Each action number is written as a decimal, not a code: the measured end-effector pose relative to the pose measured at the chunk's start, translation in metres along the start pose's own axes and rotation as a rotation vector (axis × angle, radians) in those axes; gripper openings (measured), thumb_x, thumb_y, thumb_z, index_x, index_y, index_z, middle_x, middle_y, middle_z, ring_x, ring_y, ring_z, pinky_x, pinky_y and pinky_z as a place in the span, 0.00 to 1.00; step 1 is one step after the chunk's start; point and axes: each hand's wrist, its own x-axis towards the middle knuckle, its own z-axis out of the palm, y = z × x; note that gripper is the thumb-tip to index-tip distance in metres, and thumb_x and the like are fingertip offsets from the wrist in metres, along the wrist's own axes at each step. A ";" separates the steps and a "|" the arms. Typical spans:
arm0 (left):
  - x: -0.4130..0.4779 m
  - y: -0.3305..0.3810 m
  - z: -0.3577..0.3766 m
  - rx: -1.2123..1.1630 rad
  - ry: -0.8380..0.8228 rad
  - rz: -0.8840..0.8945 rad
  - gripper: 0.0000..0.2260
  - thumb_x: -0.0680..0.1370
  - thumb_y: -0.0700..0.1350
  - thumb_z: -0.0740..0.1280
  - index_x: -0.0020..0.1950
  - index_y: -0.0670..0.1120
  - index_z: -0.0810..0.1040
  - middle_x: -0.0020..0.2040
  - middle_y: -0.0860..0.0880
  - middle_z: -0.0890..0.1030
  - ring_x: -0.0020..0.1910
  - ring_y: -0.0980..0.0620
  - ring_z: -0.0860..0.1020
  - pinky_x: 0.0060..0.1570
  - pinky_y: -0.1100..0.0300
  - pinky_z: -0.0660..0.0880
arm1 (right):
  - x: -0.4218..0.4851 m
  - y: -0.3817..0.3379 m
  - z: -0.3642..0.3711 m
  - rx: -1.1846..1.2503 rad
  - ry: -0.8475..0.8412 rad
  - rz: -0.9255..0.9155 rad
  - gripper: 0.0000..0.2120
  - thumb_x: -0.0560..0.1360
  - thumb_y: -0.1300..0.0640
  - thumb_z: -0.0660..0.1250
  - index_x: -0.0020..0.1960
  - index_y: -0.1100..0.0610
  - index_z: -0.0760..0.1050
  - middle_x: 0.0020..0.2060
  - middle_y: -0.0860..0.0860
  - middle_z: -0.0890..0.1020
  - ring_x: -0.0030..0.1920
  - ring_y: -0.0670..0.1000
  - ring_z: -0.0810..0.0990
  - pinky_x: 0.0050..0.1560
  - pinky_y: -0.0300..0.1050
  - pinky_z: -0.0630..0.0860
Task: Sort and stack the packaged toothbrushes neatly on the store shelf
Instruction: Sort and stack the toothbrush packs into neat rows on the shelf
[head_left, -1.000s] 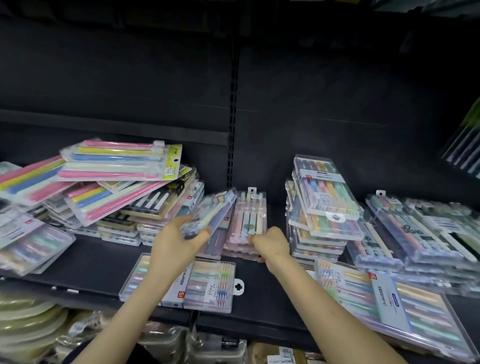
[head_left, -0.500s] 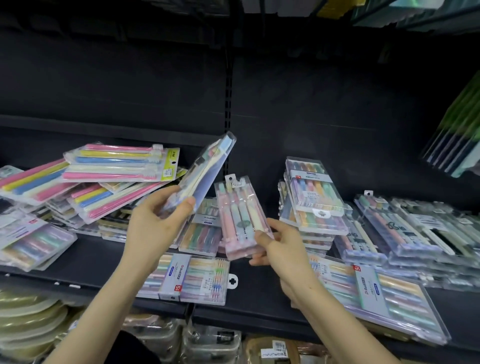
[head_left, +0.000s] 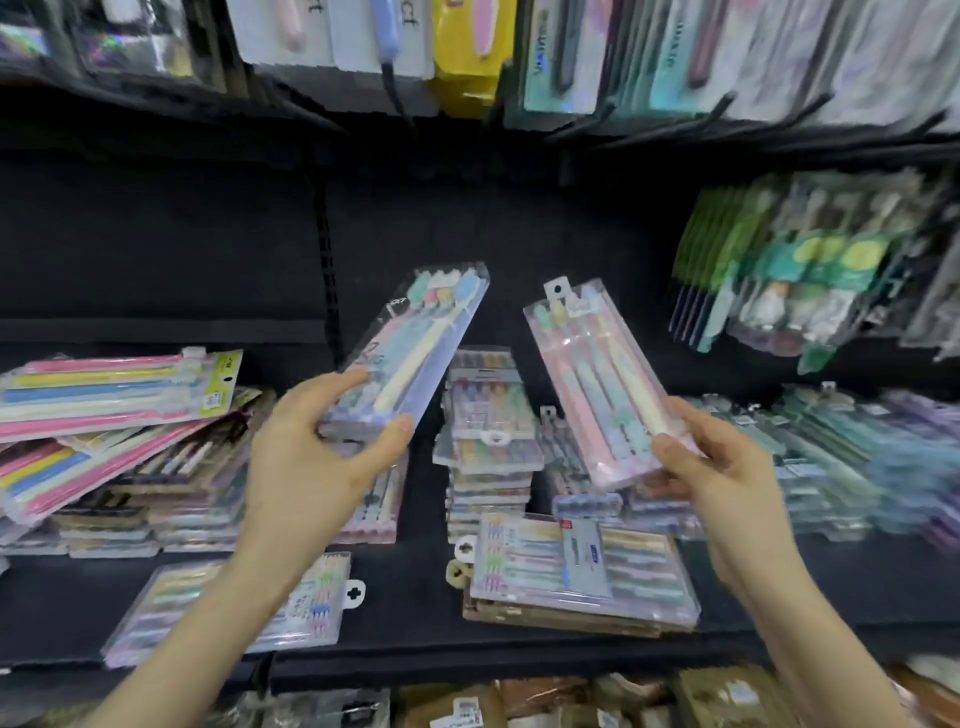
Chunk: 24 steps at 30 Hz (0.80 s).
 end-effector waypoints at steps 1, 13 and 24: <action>-0.001 0.008 0.013 0.002 -0.014 0.006 0.16 0.68 0.56 0.72 0.55 0.63 0.75 0.54 0.65 0.74 0.53 0.65 0.70 0.51 0.69 0.66 | 0.003 0.002 -0.015 -0.008 0.036 0.013 0.17 0.78 0.64 0.65 0.65 0.52 0.74 0.42 0.45 0.85 0.28 0.49 0.80 0.29 0.40 0.78; -0.011 0.080 0.153 0.305 -0.395 0.034 0.26 0.70 0.63 0.70 0.60 0.48 0.79 0.49 0.50 0.83 0.42 0.56 0.76 0.40 0.63 0.68 | 0.033 0.042 -0.142 0.112 0.180 0.229 0.18 0.76 0.65 0.67 0.66 0.62 0.73 0.37 0.59 0.80 0.28 0.51 0.78 0.29 0.42 0.80; -0.004 0.059 0.250 0.850 -0.499 -0.032 0.21 0.77 0.62 0.63 0.41 0.44 0.70 0.58 0.39 0.70 0.28 0.50 0.65 0.29 0.59 0.63 | 0.054 0.074 -0.165 0.144 0.205 0.262 0.19 0.76 0.65 0.67 0.66 0.64 0.72 0.45 0.57 0.80 0.32 0.56 0.77 0.28 0.41 0.79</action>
